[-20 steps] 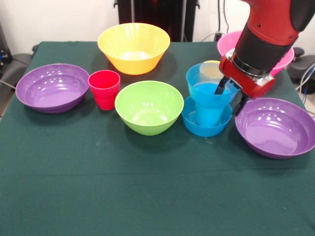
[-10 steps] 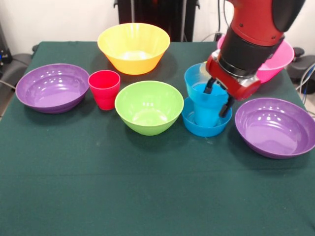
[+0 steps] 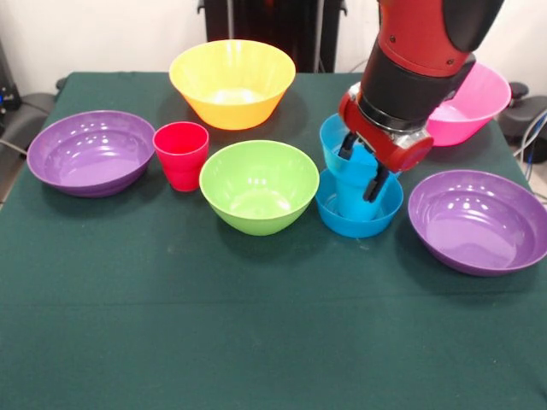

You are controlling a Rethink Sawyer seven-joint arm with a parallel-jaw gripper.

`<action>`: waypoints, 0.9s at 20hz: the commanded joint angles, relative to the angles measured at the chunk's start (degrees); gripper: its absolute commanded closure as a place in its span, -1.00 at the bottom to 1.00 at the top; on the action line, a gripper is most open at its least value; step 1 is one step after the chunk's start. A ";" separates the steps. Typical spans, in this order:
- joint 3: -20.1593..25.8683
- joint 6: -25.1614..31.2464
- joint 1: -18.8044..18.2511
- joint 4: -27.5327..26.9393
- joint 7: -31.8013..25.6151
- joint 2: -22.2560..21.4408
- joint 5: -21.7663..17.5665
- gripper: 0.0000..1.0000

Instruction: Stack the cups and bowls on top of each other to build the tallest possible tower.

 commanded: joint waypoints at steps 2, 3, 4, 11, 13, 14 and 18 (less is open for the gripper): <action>7.09 8.42 -0.30 -3.69 7.55 0.22 -1.52 -1.00; 7.03 8.77 -0.28 -3.93 7.70 0.24 -1.50 -1.00; 7.09 8.76 0.08 -3.44 8.02 -0.01 -1.35 -1.00; 7.29 7.55 1.15 -2.06 9.40 -0.07 -0.64 -1.00; 7.50 6.64 1.15 -1.54 9.37 -0.16 -0.45 -1.00; 7.56 6.45 0.92 -1.68 9.10 -0.09 -0.48 -1.00; 7.75 6.72 0.18 -2.00 8.26 -0.48 -0.50 -1.00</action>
